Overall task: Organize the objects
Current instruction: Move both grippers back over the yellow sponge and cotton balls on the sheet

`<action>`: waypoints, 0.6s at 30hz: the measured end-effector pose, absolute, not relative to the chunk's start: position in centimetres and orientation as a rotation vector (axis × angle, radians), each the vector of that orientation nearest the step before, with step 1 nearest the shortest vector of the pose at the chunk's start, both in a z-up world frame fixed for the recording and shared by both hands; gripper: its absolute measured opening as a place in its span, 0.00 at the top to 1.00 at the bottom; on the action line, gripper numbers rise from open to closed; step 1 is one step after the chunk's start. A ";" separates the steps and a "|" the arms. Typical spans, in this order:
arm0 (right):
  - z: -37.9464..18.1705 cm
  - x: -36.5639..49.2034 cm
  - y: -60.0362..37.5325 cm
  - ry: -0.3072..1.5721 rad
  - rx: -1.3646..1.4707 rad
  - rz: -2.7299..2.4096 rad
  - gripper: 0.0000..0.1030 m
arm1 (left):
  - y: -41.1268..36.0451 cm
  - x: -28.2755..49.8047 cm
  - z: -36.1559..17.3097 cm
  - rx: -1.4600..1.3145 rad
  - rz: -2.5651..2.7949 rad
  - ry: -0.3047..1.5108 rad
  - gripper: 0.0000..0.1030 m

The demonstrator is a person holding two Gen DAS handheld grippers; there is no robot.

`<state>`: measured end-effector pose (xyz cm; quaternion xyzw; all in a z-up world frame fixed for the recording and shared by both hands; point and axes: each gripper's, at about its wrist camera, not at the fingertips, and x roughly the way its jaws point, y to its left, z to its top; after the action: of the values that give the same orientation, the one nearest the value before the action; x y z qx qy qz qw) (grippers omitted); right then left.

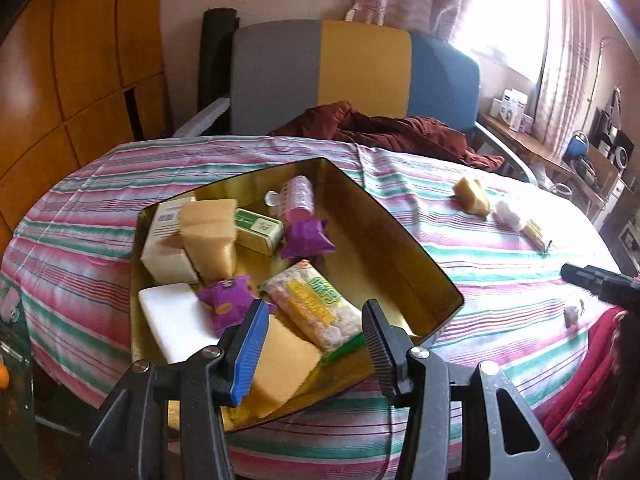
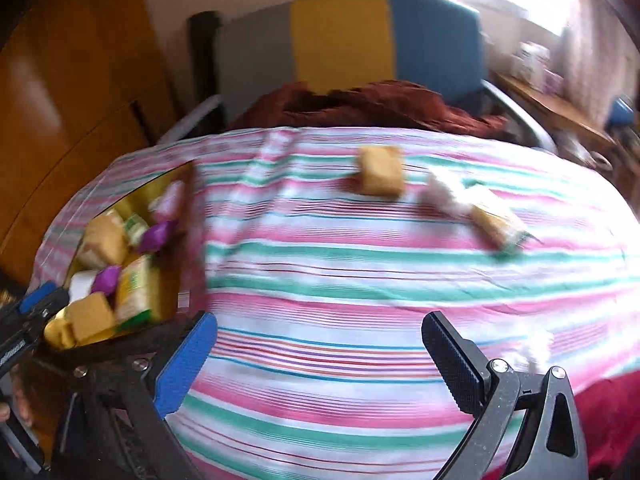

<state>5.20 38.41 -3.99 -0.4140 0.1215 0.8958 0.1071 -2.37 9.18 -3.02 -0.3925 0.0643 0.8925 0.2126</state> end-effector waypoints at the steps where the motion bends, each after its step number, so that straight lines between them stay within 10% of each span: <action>1: -3.9 5.9 39.8 0.376 -1.209 2.600 0.00 | 9.4 -2.4 -3.1 -1.090 2.468 0.179 0.52; 18: -3.5 12.7 53.0 0.720 -1.004 2.334 0.00 | 17.1 -2.1 -1.9 -1.056 2.276 0.289 0.52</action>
<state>12.67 52.98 -3.52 -0.3682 0.2640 0.8564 0.2477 -2.14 17.14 -1.92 -0.3983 0.1090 0.8588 0.3032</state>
